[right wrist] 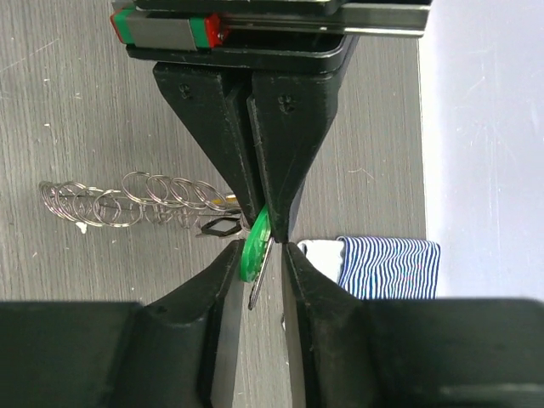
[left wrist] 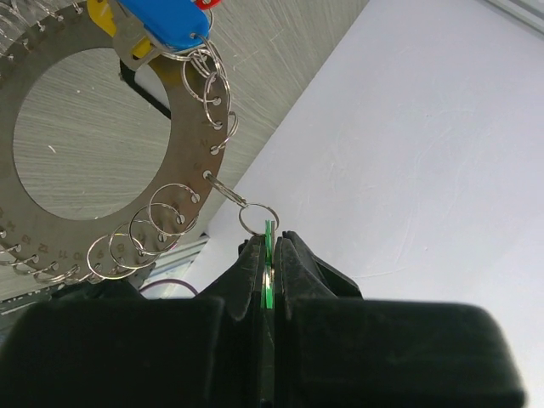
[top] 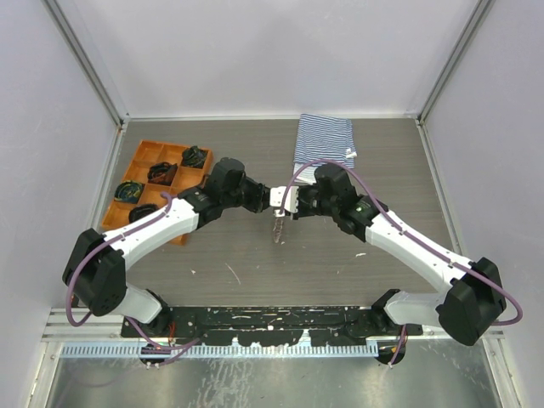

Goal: Remove the keys from the keyring

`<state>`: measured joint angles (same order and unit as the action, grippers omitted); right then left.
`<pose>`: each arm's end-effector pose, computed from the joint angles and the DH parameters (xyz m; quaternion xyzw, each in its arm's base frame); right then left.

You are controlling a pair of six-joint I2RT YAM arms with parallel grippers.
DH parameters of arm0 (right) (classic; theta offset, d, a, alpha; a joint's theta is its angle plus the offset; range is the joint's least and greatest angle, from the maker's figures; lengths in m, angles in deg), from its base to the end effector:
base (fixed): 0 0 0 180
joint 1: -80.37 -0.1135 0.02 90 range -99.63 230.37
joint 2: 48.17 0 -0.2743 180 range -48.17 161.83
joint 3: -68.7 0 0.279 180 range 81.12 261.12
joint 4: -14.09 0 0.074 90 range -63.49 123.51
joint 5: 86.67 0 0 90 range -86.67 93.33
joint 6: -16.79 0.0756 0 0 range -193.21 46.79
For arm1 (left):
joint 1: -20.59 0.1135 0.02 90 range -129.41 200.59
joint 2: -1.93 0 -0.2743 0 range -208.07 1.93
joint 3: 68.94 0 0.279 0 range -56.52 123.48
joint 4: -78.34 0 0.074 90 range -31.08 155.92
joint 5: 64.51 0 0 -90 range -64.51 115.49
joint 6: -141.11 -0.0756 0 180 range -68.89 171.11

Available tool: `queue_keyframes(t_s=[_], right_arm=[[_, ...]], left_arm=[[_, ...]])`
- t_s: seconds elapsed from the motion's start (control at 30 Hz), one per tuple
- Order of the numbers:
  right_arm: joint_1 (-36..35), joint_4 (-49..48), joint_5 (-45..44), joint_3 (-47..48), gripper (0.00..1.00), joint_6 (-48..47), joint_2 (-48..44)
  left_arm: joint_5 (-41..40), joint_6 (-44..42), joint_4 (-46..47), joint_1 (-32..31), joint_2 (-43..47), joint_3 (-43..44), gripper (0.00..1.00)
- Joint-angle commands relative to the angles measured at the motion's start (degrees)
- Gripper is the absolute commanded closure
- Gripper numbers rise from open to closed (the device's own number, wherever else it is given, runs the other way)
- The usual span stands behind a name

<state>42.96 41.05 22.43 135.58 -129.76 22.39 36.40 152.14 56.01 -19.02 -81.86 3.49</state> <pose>0.2489 0.2215 0.2801 -0.6824 0.5245 0.0610 0.5055 0.2892 -0.2579 0.2490 -0.4097 0.7775 -0.4705 0.0793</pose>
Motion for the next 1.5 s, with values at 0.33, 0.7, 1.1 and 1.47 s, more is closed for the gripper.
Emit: queue_keyframes(t_s=[0.33,0.7,1.1,1.47], right_arm=[[-0.88,-7.51,-2.77,-0.26,0.99,3.14,-0.07],[2.32,-8.68,3.33,-1.85,0.99,8.27,-3.10],[11.49,0.19,22.91,0.73,0.99,12.00,-5.49],[22.63,38.02,47.16,15.47,0.99,-14.55,-3.12]], left_arm=[[2.53,1.18,5.99,-0.06,1.97,1.70,1.00],[1.73,0.91,12.71,-0.10,8.54,-5.78,0.67],[-1.63,-34.15,26.29,0.02,29.36,-22.91,0.51],[12.34,-76.91,50.38,0.05,35.58,-37.27,0.18]])
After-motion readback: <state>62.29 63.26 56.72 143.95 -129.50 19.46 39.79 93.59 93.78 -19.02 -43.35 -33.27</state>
